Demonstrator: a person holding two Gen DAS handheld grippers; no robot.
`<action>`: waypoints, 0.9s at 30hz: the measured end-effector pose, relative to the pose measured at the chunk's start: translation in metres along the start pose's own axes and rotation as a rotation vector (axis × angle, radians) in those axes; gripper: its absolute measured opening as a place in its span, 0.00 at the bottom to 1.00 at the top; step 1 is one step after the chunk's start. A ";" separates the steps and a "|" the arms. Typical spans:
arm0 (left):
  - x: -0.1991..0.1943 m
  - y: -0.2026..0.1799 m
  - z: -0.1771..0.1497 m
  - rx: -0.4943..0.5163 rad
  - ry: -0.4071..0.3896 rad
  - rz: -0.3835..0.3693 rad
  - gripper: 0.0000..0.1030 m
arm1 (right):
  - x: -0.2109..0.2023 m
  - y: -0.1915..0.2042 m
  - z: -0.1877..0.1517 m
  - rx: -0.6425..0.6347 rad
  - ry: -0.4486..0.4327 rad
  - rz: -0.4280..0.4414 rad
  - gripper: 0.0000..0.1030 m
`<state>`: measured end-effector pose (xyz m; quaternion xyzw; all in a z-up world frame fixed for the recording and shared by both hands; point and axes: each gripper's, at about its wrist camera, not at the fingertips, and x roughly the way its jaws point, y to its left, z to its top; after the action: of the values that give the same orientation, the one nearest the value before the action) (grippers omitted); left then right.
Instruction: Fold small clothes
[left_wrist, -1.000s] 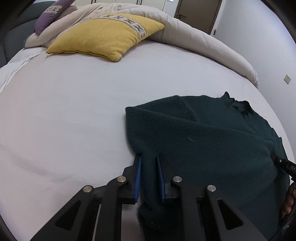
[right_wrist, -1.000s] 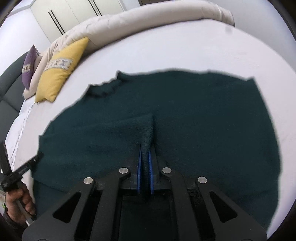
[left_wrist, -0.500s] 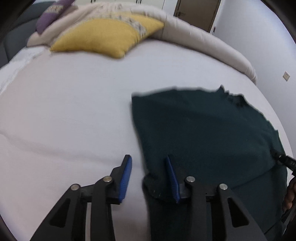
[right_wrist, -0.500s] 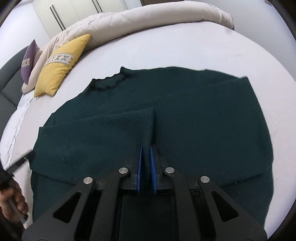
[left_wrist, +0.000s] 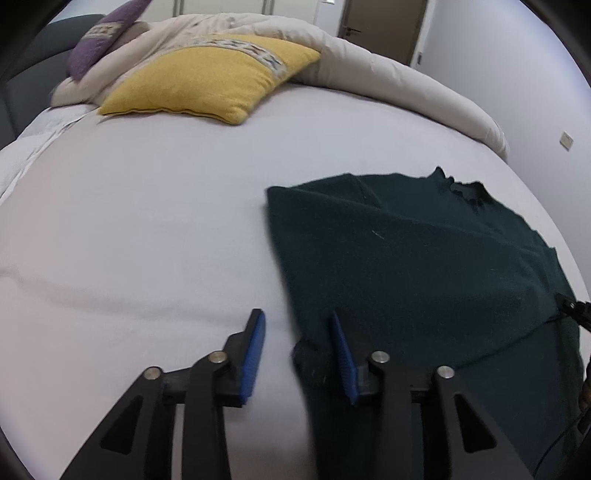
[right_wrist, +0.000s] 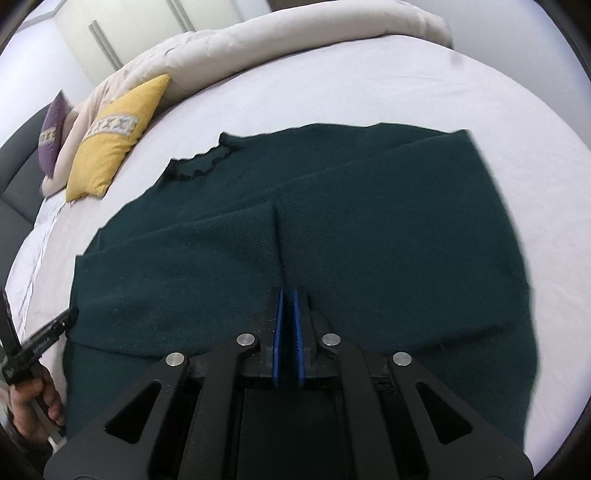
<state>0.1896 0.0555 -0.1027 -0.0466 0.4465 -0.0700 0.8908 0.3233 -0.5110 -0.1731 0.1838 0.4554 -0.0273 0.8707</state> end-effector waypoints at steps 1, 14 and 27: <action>-0.010 0.002 -0.003 -0.006 -0.009 0.004 0.47 | -0.011 -0.002 -0.003 0.011 -0.011 0.004 0.09; -0.128 0.030 -0.146 -0.149 0.102 -0.244 0.71 | -0.155 -0.048 -0.118 -0.020 -0.088 0.168 0.71; -0.153 0.019 -0.216 -0.198 0.221 -0.373 0.66 | -0.201 -0.135 -0.202 0.124 -0.017 0.224 0.64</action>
<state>-0.0727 0.0958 -0.1136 -0.2075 0.5296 -0.1938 0.7993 0.0185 -0.5911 -0.1562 0.2868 0.4220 0.0403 0.8591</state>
